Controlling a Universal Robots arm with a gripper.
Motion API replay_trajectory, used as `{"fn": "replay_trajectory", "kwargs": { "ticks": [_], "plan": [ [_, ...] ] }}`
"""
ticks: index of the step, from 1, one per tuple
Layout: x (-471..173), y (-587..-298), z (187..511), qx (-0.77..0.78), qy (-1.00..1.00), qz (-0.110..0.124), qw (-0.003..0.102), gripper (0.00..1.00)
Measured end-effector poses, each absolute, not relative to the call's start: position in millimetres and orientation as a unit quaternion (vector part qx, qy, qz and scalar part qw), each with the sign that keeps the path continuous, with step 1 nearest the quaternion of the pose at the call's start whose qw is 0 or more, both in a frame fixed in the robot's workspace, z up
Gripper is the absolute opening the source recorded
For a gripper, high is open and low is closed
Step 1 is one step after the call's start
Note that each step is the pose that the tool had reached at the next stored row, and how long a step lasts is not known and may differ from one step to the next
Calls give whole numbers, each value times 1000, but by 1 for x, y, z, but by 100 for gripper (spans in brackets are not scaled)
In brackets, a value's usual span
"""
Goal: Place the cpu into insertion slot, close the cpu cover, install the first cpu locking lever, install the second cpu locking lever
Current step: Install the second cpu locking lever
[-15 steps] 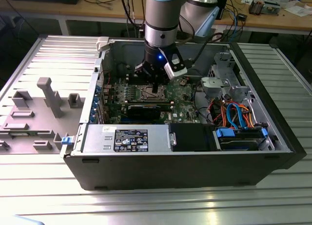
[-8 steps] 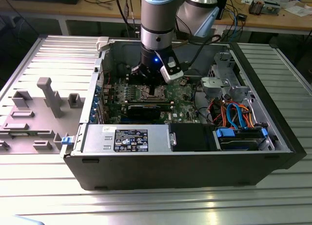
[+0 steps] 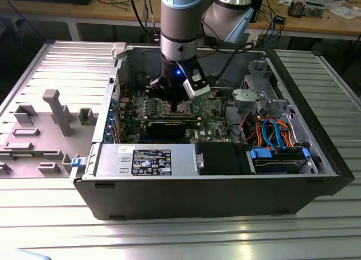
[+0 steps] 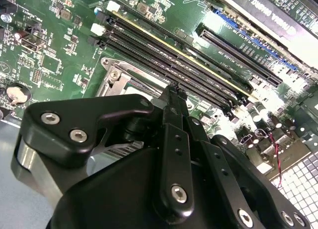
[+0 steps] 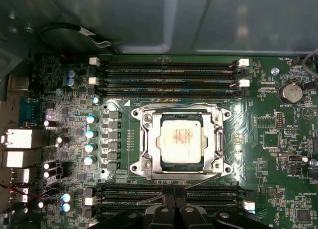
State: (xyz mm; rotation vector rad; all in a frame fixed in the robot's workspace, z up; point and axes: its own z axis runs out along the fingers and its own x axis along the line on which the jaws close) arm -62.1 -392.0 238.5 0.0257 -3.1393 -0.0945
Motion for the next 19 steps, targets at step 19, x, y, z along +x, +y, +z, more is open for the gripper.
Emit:
{"fn": "replay_trajectory", "kwargs": {
  "ticks": [19],
  "plan": [
    [-69, -399, 241, 22, -999, -50, 0, 11]
  ]
}}
